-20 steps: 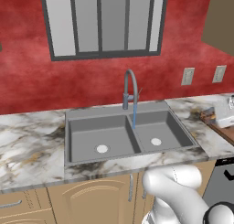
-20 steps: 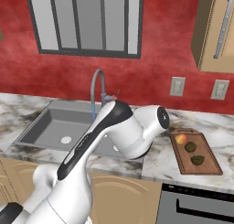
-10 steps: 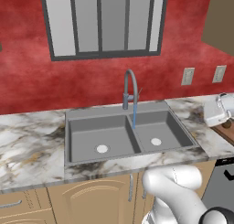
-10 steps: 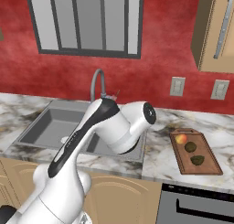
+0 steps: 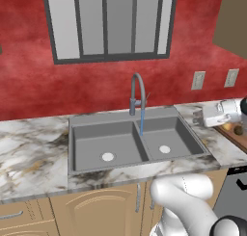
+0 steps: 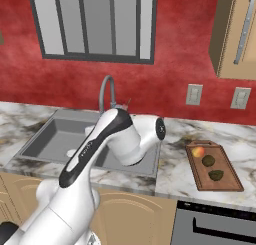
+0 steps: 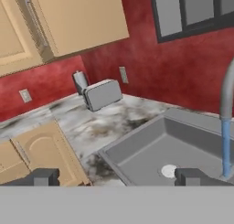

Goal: Pick the kiwi, mango, kiwi from the sink and place them on the cutting board to airdry. Then turn off the sink faucet.

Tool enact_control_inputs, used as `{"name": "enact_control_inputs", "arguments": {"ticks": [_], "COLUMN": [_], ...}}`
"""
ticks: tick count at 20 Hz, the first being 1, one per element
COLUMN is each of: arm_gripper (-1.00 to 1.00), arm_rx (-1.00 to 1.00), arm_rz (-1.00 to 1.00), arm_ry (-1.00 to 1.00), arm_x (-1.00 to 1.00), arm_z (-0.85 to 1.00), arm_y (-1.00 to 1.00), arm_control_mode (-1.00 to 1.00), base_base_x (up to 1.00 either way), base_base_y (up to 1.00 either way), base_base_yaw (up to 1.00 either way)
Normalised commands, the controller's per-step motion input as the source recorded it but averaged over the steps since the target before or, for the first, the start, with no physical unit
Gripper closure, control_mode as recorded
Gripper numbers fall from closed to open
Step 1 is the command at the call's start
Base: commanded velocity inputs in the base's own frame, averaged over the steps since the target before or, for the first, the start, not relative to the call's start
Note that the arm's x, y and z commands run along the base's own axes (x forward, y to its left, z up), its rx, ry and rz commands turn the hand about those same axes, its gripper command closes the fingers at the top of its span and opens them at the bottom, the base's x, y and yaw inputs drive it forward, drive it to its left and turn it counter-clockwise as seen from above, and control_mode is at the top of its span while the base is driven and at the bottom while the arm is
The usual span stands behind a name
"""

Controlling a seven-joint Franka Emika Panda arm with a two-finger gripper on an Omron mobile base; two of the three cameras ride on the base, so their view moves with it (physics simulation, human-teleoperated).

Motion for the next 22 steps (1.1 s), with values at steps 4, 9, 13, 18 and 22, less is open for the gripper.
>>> {"name": "enact_control_inputs", "arguments": {"ticks": [4, 9, 13, 18, 22], "arm_gripper": [-1.00, -1.00, -1.00, -1.00, -1.00], "arm_rx": [0.10, 0.04, 0.03, 0.03, 0.04], "arm_rz": [0.00, 0.07, 0.19, 0.25, 0.24], "arm_ry": [0.01, 0.00, -0.05, -0.03, -0.01], "arm_x": [0.31, 0.25, 0.23, 0.27, 0.32], "arm_z": [0.00, 0.00, 0.00, -0.01, 0.00], "arm_y": [0.01, 0.00, 0.00, 0.00, 0.00], "arm_control_mode": [-1.00, -1.00, -1.00, -1.00, -1.00], "base_base_x": [0.00, 0.00, 0.00, 0.00, 0.00], "base_base_y": [0.00, 0.00, 0.00, 0.00, 0.00], "base_base_yaw": [0.00, 0.00, 0.00, 0.00, 0.00]}}
